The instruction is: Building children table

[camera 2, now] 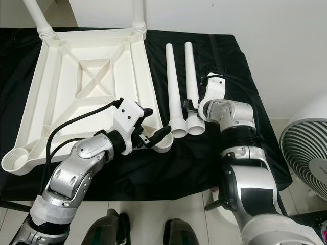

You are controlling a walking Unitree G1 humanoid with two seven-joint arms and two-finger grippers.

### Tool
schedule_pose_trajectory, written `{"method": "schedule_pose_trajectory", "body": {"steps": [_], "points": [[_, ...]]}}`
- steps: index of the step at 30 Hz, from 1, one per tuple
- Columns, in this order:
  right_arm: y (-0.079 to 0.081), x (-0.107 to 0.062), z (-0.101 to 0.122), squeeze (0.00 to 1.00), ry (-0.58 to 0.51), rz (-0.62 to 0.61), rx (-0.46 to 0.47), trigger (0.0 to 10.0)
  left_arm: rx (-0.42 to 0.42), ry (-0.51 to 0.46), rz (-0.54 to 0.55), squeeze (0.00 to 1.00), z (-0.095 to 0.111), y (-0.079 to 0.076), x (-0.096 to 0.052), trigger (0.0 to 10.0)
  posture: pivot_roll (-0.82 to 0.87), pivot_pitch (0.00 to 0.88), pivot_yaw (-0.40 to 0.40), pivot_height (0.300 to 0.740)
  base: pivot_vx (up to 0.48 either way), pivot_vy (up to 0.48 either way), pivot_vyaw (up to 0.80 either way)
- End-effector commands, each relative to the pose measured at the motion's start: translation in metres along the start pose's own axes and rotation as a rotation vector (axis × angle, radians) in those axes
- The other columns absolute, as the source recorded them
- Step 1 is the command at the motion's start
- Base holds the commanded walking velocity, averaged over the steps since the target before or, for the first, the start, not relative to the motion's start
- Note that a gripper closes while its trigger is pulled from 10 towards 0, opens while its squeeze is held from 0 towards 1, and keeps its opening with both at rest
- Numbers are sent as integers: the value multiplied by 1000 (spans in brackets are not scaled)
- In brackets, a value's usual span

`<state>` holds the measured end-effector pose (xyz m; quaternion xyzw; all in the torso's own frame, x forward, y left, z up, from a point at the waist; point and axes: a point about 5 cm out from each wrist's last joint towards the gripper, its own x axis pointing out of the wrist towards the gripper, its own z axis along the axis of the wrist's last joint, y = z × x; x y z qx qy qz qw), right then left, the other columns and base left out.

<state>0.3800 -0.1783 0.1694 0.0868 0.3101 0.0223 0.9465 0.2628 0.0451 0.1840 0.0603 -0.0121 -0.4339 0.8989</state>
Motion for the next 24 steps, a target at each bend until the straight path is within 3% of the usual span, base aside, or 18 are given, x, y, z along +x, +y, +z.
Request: {"method": "schedule_pose_trajectory", "body": {"steps": [1, 2, 3, 4, 5, 7, 8, 18, 19, 20, 21, 23, 24], "points": [[-2, 8, -28, 0, 134, -15, 16, 10000, 8, -14, 4, 0, 3, -1, 1, 10000, -50, 77, -1, 740, 0, 0, 0], [-3, 9, -31, 0, 185, -26, 50, 4745, 8, -15, 1, 0, 3, -1, 1, 10000, -53, 71, -2, 740, 0, 0, 0], [-5, 10, -36, 0, 239, -40, 79, 3137, 9, -17, -2, 0, 3, -2, 2, 10000, -54, 69, -2, 740, 0, 0, 0], [-5, 10, -36, 0, 239, -40, 79, 3137, 9, -17, -2, 0, 3, -2, 2, 10000, -54, 69, -2, 740, 0, 0, 0], [-6, 11, -40, 0, 281, -49, 114, 1686, 9, -18, -4, 0, 4, -2, 2, 10000, -55, 67, -2, 740, 0, 0, 0], [-6, 11, -40, 0, 281, -49, 114, 1686, 9, -18, -4, 0, 4, -2, 2, 10000, -55, 67, -2, 740, 0, 0, 0], [-7, 11, -44, 0, 315, -59, 145, 0, 10, -20, -4, 0, 4, -2, 3, 10000, -55, 64, -3, 740, 0, 0, 0], [-9, 12, -44, 0, 288, -68, 210, 0, 5, -25, 4, 0, 4, -1, 3, 10000, -52, 55, -4, 740, 0, 0, 0], [-10, 12, -36, 0, 191, -69, 197, 0, 5, -31, 12, 0, 5, 2, 5, 10000, -48, 52, -5, 740, 0, 0, 0], [-10, 12, -36, 0, 191, -69, 197, 0, 5, -31, 12, 0, 5, 2, 5, 10000, -48, 52, -5, 740, 0, 0, 0], [-11, 12, -31, 0, 114, -73, 189, 0, 7, -37, 17, 0, 6, 3, 6, 10000, -48, 50, -4, 740, 0, 0, 0], [-11, 11, -27, 0, 59, -81, 191, 0, 10, -44, 21, 0, 8, 4, 6, 10000, -47, 49, -4, 740, 0, 0, 0], [-11, 9, -25, 0, -2, -80, 188, 10000, 15, -49, 26, 0, 9, 6, 7, 10000, -47, 43, -4, 740, 0, 0, 0]]}}
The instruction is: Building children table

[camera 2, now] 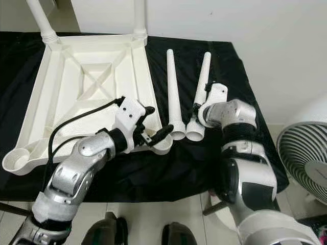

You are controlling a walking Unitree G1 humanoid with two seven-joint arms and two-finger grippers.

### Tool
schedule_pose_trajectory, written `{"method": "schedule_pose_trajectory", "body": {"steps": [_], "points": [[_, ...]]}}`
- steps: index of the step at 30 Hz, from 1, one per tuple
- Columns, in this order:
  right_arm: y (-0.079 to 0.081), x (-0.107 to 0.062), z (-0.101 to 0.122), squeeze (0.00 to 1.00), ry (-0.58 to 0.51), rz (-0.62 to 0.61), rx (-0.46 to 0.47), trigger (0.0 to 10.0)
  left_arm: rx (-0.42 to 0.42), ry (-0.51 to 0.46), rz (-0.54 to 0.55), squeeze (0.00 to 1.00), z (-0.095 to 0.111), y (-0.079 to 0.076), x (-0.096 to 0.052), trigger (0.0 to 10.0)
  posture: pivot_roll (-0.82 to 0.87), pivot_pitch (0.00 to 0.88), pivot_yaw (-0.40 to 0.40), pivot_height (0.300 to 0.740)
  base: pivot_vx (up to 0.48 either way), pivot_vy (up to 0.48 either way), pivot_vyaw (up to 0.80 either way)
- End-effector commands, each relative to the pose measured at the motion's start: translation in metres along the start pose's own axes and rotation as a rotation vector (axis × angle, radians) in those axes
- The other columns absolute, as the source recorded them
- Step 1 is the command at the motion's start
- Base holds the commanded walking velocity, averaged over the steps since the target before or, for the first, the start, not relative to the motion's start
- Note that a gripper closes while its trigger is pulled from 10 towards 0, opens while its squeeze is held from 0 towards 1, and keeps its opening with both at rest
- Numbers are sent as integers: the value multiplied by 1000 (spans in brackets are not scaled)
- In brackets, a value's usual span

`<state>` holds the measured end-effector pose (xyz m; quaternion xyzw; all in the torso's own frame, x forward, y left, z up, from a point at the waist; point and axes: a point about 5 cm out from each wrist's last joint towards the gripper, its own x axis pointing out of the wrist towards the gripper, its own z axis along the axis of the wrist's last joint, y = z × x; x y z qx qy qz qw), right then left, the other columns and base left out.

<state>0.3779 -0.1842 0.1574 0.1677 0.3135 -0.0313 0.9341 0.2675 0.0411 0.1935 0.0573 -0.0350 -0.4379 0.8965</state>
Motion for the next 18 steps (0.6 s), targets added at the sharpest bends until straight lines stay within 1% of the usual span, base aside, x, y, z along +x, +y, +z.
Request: {"method": "schedule_pose_trajectory", "body": {"steps": [1, 3, 6, 8, 9, 10, 11, 12, 13, 14, 16, 17, 18], "points": [[-6, 4, -14, 0, -34, -24, 1, 10000, 3, -7, 34, 0, 0, 4, 1, 10000, -47, 43, -4, 740, 0, 0, 0], [-6, 2, -13, 0, -81, -31, -1, 10000, 17, -14, 48, 0, 0, 6, 2, 10000, -47, 40, -4, 740, 0, 0, 0], [-7, 1, -14, 0, -87, -40, 9, 10000, 22, -16, 49, 0, 0, 6, 3, 10000, -49, 37, -2, 740, 0, 0, 0], [-7, -2, -12, 0, -146, -27, 10, 10000, 22, -20, 42, 0, 1, 6, 4, 10000, -54, 30, 1, 740, 0, 0, 0], [-7, -2, -12, 0, -146, -27, 10, 10000, 22, -20, 42, 0, 1, 6, 4, 10000, -54, 30, 1, 740, 0, 0, 0], [-6, -3, -11, 0, -168, -15, 17, 10000, 22, -23, 36, 0, 2, 5, 5, 10000, -56, 27, 3, 740, 0, 0, 0], [-7, -5, -8, 0, -215, 2, 18, 10000, 23, -27, 29, 0, 2, 5, 6, 10000, -58, 25, 4, 740, 0, 0, 0], [-7, -5, -8, 0, -215, 2, 18, 10000, 23, -27, 29, 0, 2, 5, 6, 10000, -58, 25, 4, 740, 0, 0, 0], [-7, -7, -7, 0, -247, 12, 20, 10000, 24, -31, 25, 0, 3, 4, 7, 10000, -57, 24, 4, 740, 0, 0, 0], [-7, -7, -7, 0, -247, 12, 20, 10000, 24, -31, 25, 0, 3, 4, 7, 10000, -57, 24, 4, 740, 0, 0, 0], [-9, -11, -5, 0, -294, 33, 24, 10000, 25, -34, 21, 0, 3, 4, 8, 10000, -57, 21, 5, 740, 0, 0, 0], [-9, -11, -5, 0, -294, 33, 24, 10000, 25, -34, 21, 0, 3, 4, 8, 10000, -57, 21, 5, 740, 0, 0, 0], [-10, -14, -2, 0, -329, 31, 17, 10000, 25, -37, 19, 0, 3, 4, 8, 10000, -56, 20, 4, 740, 0, 0, 0]]}}
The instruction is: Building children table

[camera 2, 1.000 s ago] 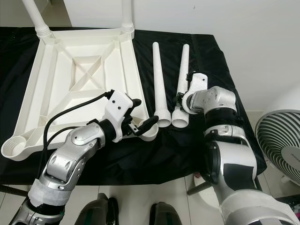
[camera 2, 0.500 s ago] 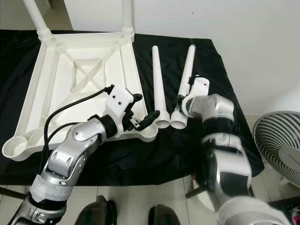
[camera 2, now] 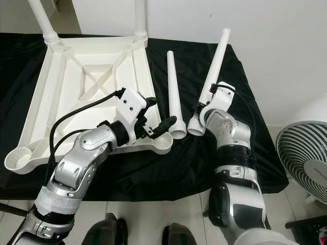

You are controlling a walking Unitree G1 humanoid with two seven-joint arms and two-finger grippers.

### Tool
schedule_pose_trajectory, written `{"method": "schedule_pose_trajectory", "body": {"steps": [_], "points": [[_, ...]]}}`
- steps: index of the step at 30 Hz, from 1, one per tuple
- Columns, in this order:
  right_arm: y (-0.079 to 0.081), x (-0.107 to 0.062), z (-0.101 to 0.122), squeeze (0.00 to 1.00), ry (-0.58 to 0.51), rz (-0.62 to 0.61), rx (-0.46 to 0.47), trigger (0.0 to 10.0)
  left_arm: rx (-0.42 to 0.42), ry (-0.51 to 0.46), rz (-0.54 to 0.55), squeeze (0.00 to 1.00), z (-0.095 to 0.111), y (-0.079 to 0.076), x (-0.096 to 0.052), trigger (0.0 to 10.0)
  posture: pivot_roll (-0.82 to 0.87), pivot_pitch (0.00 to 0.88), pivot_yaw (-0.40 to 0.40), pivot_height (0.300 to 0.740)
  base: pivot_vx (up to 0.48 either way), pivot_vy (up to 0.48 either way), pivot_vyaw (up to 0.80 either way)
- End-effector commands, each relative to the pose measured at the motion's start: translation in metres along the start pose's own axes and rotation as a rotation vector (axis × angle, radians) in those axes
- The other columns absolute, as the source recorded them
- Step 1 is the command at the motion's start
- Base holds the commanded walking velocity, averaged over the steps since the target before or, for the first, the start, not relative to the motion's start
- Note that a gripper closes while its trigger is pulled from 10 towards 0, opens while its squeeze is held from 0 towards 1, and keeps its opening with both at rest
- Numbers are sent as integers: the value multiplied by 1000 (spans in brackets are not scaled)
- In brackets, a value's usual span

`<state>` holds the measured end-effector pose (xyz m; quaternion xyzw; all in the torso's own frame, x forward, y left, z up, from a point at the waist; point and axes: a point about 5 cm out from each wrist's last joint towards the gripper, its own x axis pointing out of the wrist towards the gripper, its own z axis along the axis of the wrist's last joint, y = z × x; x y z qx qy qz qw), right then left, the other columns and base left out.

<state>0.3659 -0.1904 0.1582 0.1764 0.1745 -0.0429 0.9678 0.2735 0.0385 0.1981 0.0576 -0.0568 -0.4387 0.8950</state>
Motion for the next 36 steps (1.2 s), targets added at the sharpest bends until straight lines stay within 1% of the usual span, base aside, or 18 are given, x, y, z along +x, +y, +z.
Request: {"method": "schedule_pose_trajectory", "body": {"steps": [1, 4, 7, 12, 14, 15, 19, 21, 22, 26, 29, 30, 31, 32, 33, 34, 35, 36], "points": [[-5, -5, 8, 0, -80, 6, -7, 10000, 4, 0, 16, 0, -1, 1, 2, 10000, -56, 19, 4, 740, 0, 0, 0], [-7, -7, 14, 0, -127, 13, -3, 10000, 1, -4, 12, 0, -2, 1, 1, 10000, -57, 18, 4, 740, 0, 0, 0], [-7, -14, 27, 0, -234, 83, 24, 10000, -10, -10, 16, 0, -2, 1, 2, 10000, -57, 18, 3, 740, 0, 0, 0], [-7, -15, 28, 0, -250, 92, 25, 10000, -11, -11, 16, 0, -2, 1, 2, 10000, -57, 18, 3, 740, 0, 0, 0], [0, -26, 33, 0, -407, 205, -14, 10000, 0, -24, 10, 0, 1, 3, 3, 10000, -50, 21, 5, 740, 0, 0, 0], [3, -30, 33, 0, -457, 246, -34, 10000, 5, -30, 7, 0, 2, 4, 3, 10000, -50, 21, 5, 740, 0, 0, 0], [7, -36, 29, 0, -496, 302, -80, 10000, -9, -34, -15, 0, 3, 6, 3, 10000, -47, 22, 18, 740, 0, 0, 0], [13, -45, 23, 0, -529, 388, -119, 10000, -38, -41, -42, 0, 5, 8, 2, 10000, -45, 27, 32, 740, 0, 0, 0], [15, -50, 22, 0, -553, 416, -132, 10000, -51, -40, -61, 1000, 6, 9, 1, 10000, -43, 24, 48, 740, 0, 0, 0], [18, -55, 21, 0, -584, 432, -141, 10000, -74, -41, -69, 1000, 8, 10, -1, 10000, -43, 24, 56, 740, 0, 0, 0], [25, -62, 15, 0, -633, 469, -230, 10000, -121, -36, -79, 1000, 13, 14, 0, 10000, -48, 24, 70, 740, 0, 0, 0], [25, -62, 15, 0, -633, 469, -230, 10000, -121, -36, -79, 1000, 13, 14, 0, 10000, -48, 24, 70, 740, 0, 0, 0], [28, -64, 12, 0, -641, 488, -258, 10000, -133, -26, -74, 949, 13, 14, 1, 10000, -50, 25, 77, 740, 0, 0, 0], [31, -66, 8, 0, -650, 515, -295, 10000, -186, -10, -77, 0, 14, 15, 3, 10000, -50, 21, 83, 740, 0, 0, 0], [33, -67, 4, 0, -652, 532, -322, 10000, -225, 8, -81, 0, 15, 15, 5, 10000, -52, 17, 91, 740, 0, 0, 0], [33, -67, 4, 0, -652, 532, -322, 10000, -225, 8, -81, 0, 15, 15, 5, 10000, -52, 17, 91, 740, 0, 0, 0], [36, -68, -2, 0, -645, 565, -349, 10000, -273, 31, -86, 0, 18, 17, 8, 10000, -52, 14, 98, 740, 0, 0, 0], [36, -68, -2, 0, -645, 565, -349, 10000, -273, 31, -86, 0, 18, 17, 8, 10000, -52, 14, 98, 740, 0, 0, 0]]}}
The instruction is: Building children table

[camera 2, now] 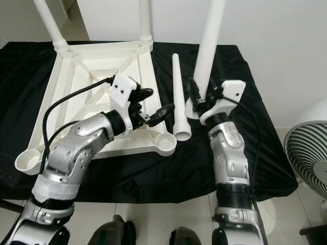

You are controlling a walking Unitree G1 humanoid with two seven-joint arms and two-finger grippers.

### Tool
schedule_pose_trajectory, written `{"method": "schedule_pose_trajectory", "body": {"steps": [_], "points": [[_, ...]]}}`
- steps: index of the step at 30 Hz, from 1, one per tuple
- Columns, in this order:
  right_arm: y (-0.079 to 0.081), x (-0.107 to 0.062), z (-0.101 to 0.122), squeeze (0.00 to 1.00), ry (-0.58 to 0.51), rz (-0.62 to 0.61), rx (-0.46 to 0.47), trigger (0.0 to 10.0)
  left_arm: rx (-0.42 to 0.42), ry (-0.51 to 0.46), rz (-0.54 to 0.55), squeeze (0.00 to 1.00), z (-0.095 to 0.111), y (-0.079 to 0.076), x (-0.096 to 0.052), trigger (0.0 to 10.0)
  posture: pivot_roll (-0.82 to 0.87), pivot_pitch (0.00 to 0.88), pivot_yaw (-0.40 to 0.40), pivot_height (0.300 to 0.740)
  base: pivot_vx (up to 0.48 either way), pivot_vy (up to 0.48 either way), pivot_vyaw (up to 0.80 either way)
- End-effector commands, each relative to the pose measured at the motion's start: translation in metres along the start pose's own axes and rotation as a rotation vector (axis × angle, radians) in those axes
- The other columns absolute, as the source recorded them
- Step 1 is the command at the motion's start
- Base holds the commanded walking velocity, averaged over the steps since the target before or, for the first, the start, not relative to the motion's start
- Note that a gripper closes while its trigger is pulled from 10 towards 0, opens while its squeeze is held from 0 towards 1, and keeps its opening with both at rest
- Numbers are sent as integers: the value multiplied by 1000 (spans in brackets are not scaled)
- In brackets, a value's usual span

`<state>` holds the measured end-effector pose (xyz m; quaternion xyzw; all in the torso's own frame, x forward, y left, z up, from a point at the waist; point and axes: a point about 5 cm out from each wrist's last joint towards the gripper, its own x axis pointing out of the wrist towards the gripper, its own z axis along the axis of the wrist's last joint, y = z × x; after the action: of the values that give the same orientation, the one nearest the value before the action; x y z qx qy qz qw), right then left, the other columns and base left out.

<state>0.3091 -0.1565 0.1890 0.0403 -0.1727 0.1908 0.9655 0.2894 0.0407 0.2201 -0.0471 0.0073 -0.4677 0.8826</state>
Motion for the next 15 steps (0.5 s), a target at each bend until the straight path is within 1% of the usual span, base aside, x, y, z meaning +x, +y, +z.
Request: {"method": "schedule_pose_trajectory", "body": {"steps": [1, 3, 5, 7, 8, 12, 15], "points": [[4, 0, 1, 0, -13, 35, -41, 10000, -36, 21, -12, 0, 0, 2, -2, 10000, -53, 9, 122, 740, 0, 0, 0], [7, 0, -3, 0, -3, 49, -61, 10000, -52, 33, -6, 0, 2, 5, -3, 10000, -55, 5, 141, 740, 0, 0, 0], [12, 1, -6, 0, -1, 59, -79, 10000, -86, 57, -11, 0, 0, 6, -4, 10000, -57, 2, 152, 740, 0, 0, 0], [12, 1, -6, 0, -1, 59, -79, 10000, -86, 57, -11, 0, 0, 6, -4, 10000, -57, 2, 152, 740, 0, 0, 0], [13, 2, -7, 0, -2, 61, -96, 10000, -82, 61, -16, 0, 1, 6, -4, 10000, -57, 0, 150, 740, 0, 0, 0], [14, 3, -8, 0, -14, 45, -101, 10000, -70, 48, -31, 0, 5, 5, -3, 10000, -52, 0, 133, 740, 0, 0, 0], [17, 0, -14, 0, -2, 41, -91, 10000, -29, 23, 26, 0, 6, 9, -1, 10000, -48, 0, 93, 740, 0, 0, 0]]}}
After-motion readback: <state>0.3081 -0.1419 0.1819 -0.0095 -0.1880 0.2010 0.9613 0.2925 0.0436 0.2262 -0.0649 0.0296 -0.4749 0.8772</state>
